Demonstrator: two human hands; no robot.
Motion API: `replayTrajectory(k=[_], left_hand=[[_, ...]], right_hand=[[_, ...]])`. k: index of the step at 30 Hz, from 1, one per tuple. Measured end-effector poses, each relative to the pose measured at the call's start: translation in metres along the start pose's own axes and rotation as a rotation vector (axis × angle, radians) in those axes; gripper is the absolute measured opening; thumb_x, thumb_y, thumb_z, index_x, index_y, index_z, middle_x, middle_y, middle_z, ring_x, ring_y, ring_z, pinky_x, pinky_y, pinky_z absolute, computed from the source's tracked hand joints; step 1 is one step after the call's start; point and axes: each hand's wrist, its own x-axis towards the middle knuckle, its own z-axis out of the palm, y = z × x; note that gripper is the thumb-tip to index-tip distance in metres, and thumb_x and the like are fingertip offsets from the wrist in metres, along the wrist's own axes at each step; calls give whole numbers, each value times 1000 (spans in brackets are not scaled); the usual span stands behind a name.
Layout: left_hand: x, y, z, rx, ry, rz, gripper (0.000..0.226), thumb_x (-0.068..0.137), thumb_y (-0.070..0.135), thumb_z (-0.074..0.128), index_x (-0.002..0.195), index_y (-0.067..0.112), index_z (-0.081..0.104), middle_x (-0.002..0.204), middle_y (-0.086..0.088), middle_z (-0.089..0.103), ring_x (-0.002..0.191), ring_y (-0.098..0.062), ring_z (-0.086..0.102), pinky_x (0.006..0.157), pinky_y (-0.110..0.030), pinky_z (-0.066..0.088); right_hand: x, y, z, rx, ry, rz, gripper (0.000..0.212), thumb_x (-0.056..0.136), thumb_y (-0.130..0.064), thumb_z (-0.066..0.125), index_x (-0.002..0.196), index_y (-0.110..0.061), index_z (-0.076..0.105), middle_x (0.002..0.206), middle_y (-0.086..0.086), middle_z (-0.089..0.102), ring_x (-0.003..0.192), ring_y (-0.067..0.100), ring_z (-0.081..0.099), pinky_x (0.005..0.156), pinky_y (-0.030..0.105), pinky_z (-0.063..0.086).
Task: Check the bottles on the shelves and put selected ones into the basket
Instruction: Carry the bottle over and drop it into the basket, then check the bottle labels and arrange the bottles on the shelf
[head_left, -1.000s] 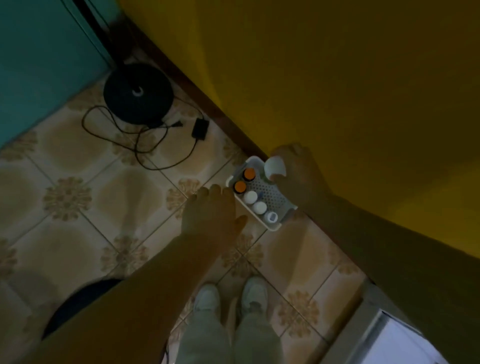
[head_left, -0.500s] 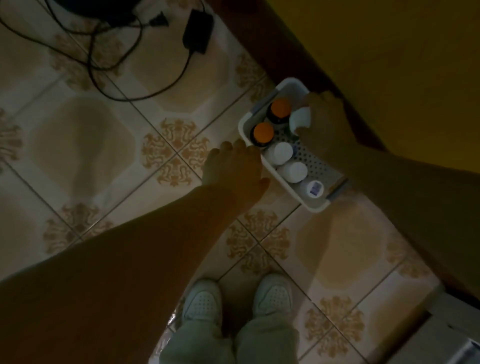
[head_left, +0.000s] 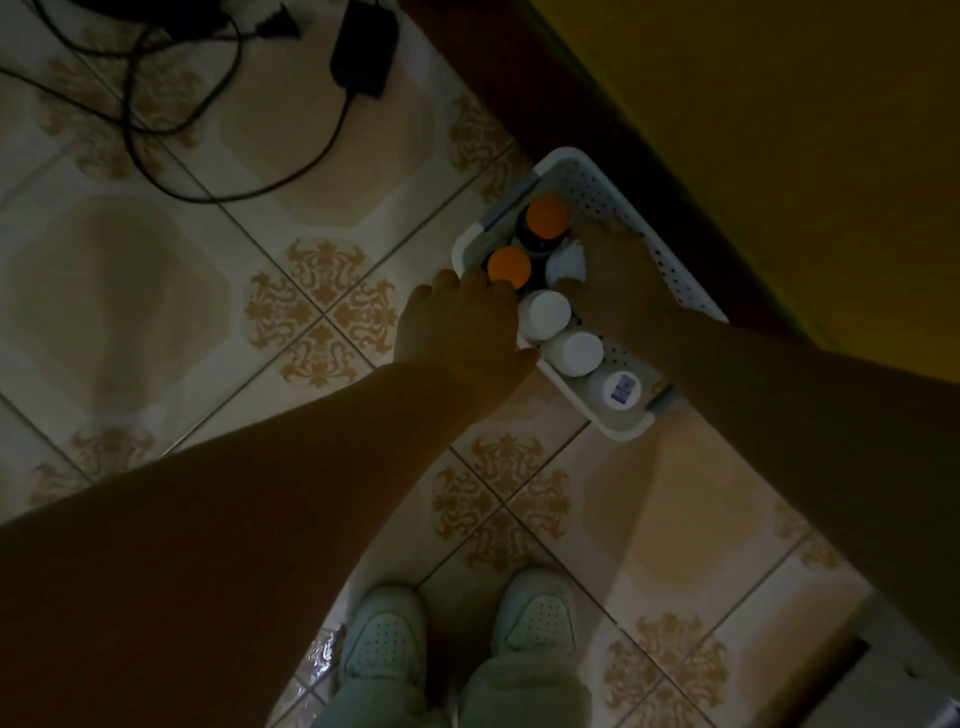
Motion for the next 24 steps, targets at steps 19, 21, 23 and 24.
replayTrajectory(k=[19, 21, 23, 24], left_hand=[[-157, 38, -207, 52, 122, -70, 57, 92, 53, 45, 130, 12, 40, 129, -11, 45, 120, -30, 41, 97, -39, 37], [-186, 46, -244, 67, 165, -87, 55, 92, 55, 44, 127, 12, 42, 126, -10, 46, 117, -29, 44, 95, -38, 38], [-216, 52, -281, 67, 208, -105, 51, 93, 54, 44, 123, 13, 43, 124, -10, 47, 116, -28, 45, 94, -38, 39], [-232, 55, -298, 67, 226, -113, 50, 93, 53, 44, 123, 13, 42, 125, -10, 47, 116, -29, 45, 95, -38, 39]], right_hand=[[-117, -119, -263, -314, -12, -155, 50, 98, -25, 53, 140, -8, 32, 142, 17, 34, 130, 34, 32, 110, 42, 24], [-140, -139, -305, -284, 9, -153, 53, 96, -25, 56, 140, -9, 32, 142, 17, 33, 132, 36, 29, 109, 43, 27], [-165, -157, -348, -291, 29, -170, 54, 96, -24, 55, 141, -10, 30, 143, 17, 32, 133, 37, 28, 109, 43, 27], [-179, -164, -370, -305, 43, -176, 54, 97, -24, 54, 142, -10, 29, 144, 16, 31, 134, 37, 27, 109, 43, 26]])
